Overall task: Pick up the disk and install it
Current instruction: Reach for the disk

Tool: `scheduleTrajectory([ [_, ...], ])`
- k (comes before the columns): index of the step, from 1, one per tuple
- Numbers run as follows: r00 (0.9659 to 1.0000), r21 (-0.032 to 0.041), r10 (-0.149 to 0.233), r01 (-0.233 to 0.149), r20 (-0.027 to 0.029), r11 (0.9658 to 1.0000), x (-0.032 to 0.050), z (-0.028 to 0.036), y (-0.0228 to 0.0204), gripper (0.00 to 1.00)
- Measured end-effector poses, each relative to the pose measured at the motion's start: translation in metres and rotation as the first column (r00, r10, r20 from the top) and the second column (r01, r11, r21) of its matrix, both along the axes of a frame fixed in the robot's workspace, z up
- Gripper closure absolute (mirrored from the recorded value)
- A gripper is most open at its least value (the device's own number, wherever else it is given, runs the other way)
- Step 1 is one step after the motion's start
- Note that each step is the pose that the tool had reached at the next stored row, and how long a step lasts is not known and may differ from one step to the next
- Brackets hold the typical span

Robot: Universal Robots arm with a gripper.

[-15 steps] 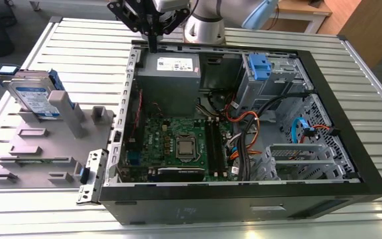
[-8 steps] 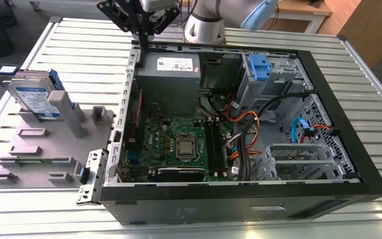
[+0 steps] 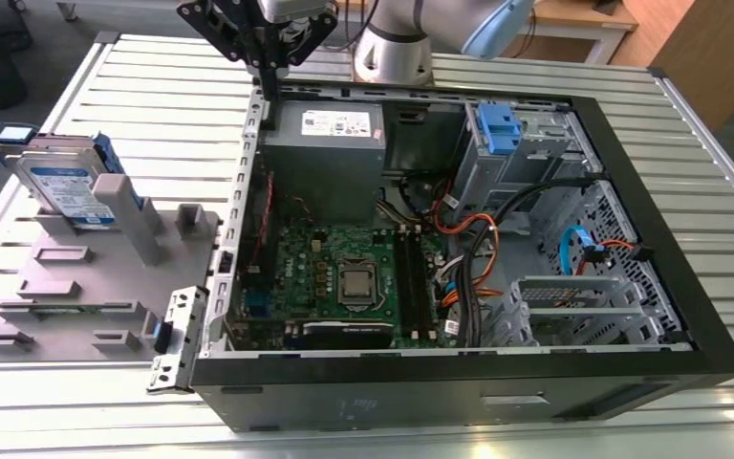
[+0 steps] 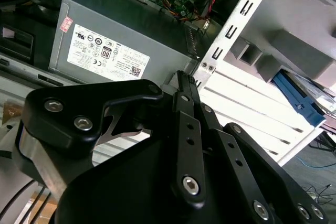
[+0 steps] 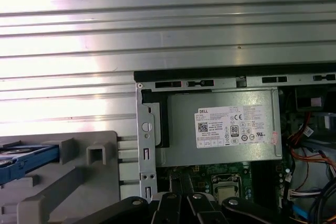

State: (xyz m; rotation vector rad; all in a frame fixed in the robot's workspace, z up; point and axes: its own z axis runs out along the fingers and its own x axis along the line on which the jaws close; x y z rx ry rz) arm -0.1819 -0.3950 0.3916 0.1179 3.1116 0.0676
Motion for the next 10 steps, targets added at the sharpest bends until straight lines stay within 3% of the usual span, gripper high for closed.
scheduleTrajectory([
  [10,1.0000,0.0000,0.000,0.000,0.0000,1.0000,-0.0025,0.0000,0.0000,0.89],
])
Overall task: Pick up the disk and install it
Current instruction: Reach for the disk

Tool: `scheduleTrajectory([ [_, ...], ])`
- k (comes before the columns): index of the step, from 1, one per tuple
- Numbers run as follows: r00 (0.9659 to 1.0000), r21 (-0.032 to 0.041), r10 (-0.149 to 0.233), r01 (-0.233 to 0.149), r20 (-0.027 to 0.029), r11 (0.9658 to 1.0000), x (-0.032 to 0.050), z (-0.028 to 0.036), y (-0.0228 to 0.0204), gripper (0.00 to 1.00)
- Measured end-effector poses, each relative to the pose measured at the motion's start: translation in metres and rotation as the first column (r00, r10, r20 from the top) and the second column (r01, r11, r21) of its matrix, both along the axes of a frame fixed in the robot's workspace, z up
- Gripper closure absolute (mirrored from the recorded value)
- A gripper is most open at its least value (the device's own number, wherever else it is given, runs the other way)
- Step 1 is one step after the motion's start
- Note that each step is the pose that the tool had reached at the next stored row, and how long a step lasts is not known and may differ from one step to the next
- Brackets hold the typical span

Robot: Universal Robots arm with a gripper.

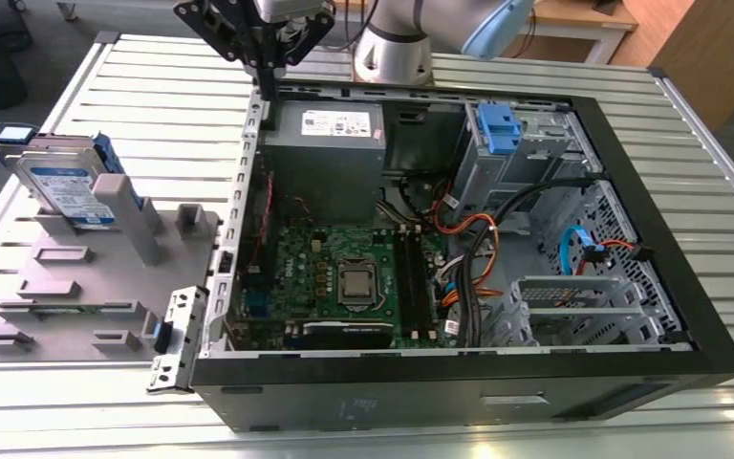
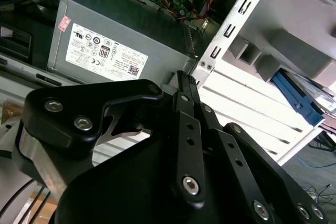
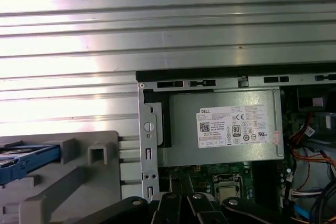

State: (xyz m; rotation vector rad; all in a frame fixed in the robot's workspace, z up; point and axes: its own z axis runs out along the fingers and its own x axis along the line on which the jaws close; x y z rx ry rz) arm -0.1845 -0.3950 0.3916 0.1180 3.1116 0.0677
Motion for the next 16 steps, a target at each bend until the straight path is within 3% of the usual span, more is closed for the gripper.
scheduleTrajectory([
  [10,1.0000,0.0000,0.000,0.000,0.0000,1.0000,-0.0128,-0.0001,0.0000,0.89],
  [16,1.0000,-0.0001,0.000,0.000,-0.0001,1.0000,-0.0137,0.0000,0.0000,0.89],
])
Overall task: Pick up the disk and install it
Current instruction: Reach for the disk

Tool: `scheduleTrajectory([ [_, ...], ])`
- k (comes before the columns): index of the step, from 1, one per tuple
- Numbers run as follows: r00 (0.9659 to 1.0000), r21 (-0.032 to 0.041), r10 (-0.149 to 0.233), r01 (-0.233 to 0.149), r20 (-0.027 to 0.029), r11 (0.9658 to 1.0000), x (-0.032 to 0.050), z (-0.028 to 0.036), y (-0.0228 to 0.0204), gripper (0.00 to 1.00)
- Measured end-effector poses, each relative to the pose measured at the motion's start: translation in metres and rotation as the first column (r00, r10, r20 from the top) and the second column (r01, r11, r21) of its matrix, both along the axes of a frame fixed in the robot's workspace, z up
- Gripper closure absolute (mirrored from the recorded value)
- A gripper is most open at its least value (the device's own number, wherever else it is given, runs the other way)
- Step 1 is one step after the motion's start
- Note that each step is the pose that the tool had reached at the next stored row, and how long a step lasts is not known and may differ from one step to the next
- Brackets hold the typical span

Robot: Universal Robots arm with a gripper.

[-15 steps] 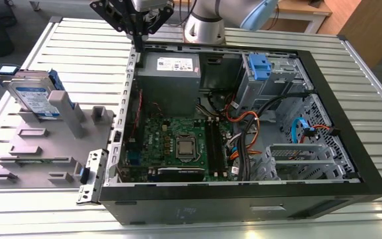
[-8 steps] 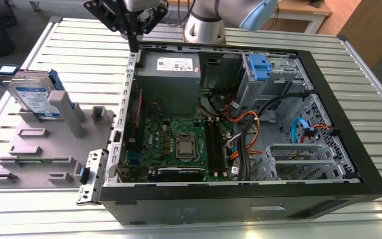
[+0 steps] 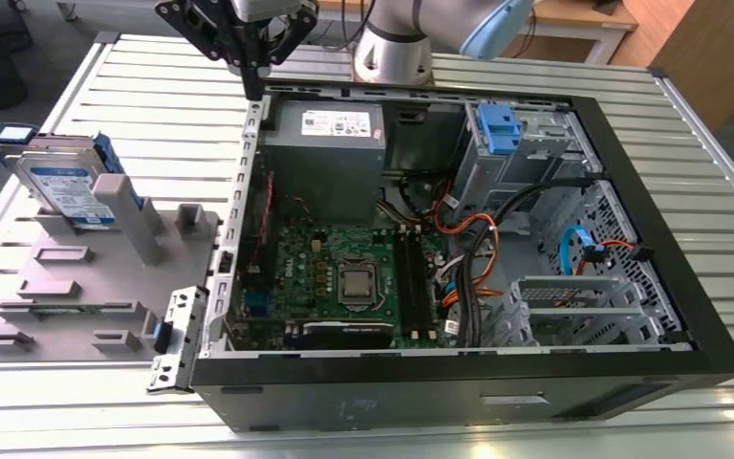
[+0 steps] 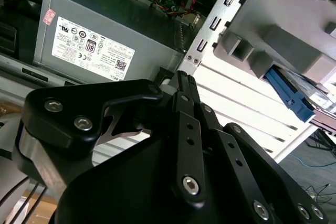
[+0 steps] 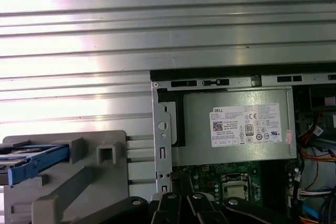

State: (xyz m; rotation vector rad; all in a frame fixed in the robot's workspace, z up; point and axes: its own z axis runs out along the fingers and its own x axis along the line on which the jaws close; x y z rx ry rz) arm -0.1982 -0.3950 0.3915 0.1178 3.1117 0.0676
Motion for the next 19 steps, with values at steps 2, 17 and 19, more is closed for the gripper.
scheduleTrajectory([
  [2,1.0000,0.0000,0.000,0.000,0.0000,1.0000,-0.0001,0.0000,0.0000,0.89],
  [17,1.0000,0.0000,0.000,0.000,0.0000,1.0000,-0.0209,-0.0005,0.0000,0.89],
  [19,1.0000,0.0000,0.000,0.000,0.0001,1.0000,-0.0250,-0.0007,0.0000,0.89],
])
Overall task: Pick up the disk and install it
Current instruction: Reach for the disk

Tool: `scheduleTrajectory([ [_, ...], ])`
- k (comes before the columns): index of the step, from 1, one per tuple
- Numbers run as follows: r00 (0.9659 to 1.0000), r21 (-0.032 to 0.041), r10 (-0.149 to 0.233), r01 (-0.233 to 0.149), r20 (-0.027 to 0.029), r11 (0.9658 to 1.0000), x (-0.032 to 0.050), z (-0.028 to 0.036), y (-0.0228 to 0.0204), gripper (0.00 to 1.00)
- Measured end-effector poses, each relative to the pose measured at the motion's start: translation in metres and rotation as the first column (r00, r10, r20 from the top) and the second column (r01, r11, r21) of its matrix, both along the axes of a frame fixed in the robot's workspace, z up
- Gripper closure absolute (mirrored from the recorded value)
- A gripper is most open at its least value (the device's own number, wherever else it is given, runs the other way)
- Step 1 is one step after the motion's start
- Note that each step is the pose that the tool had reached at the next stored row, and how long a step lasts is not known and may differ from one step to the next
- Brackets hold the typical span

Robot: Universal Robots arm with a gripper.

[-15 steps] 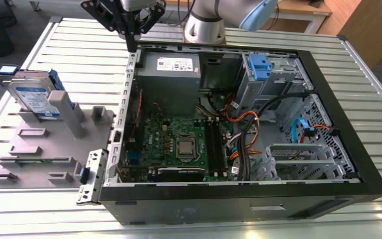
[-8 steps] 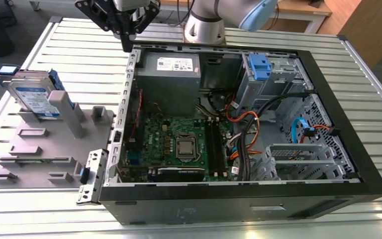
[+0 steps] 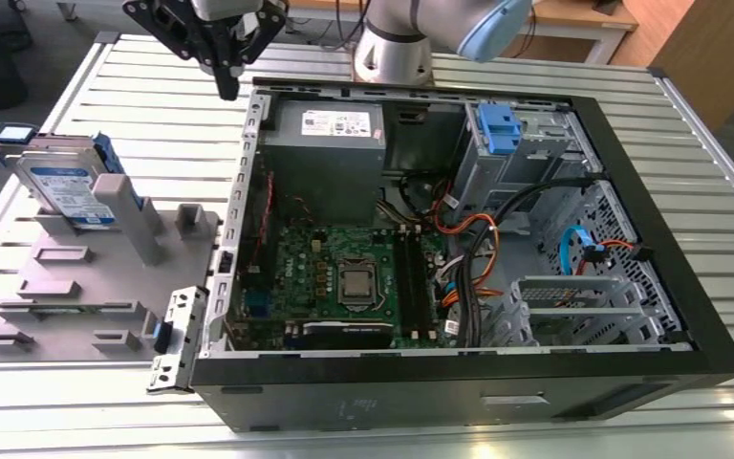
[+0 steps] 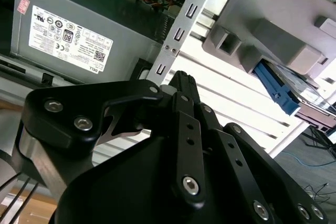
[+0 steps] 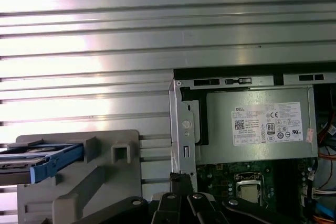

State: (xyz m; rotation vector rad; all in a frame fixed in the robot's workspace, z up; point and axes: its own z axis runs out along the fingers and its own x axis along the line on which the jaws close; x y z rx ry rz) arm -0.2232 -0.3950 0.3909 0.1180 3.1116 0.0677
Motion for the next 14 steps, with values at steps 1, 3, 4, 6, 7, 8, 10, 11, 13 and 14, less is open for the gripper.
scheduleTrajectory([
  [1,1.0000,0.0000,0.000,0.000,0.0000,1.0000,-0.0021,-0.0001,0.0000,0.89],
  [3,1.0000,0.0001,0.000,0.000,0.0001,1.0000,-0.0069,-0.0002,0.0000,0.89],
  [4,1.0000,0.0000,0.000,0.000,0.0001,1.0000,-0.0097,-0.0003,0.0000,0.89],
  [6,1.0000,0.0000,0.000,0.000,0.0000,1.0000,-0.0155,-0.0004,0.0000,0.89],
  [7,1.0000,-0.0001,0.000,0.000,0.0000,1.0000,-0.0183,-0.0005,0.0000,0.89],
  [8,1.0000,-0.0001,0.000,0.000,-0.0001,1.0000,-0.0211,-0.0006,0.0000,0.89],
  [10,1.0000,0.0000,0.000,0.000,0.0001,1.0000,-0.0273,-0.0009,0.0000,0.89],
  [11,1.0000,0.0000,0.000,0.000,0.0001,1.0000,-0.0304,-0.0009,0.0000,0.89],
  [13,1.0000,0.0000,0.000,0.000,0.0000,1.0000,-0.0354,-0.0011,0.0000,0.89],
  [14,1.0000,0.0000,0.000,0.000,0.0001,1.0000,-0.0364,-0.0011,0.0000,0.89],
])
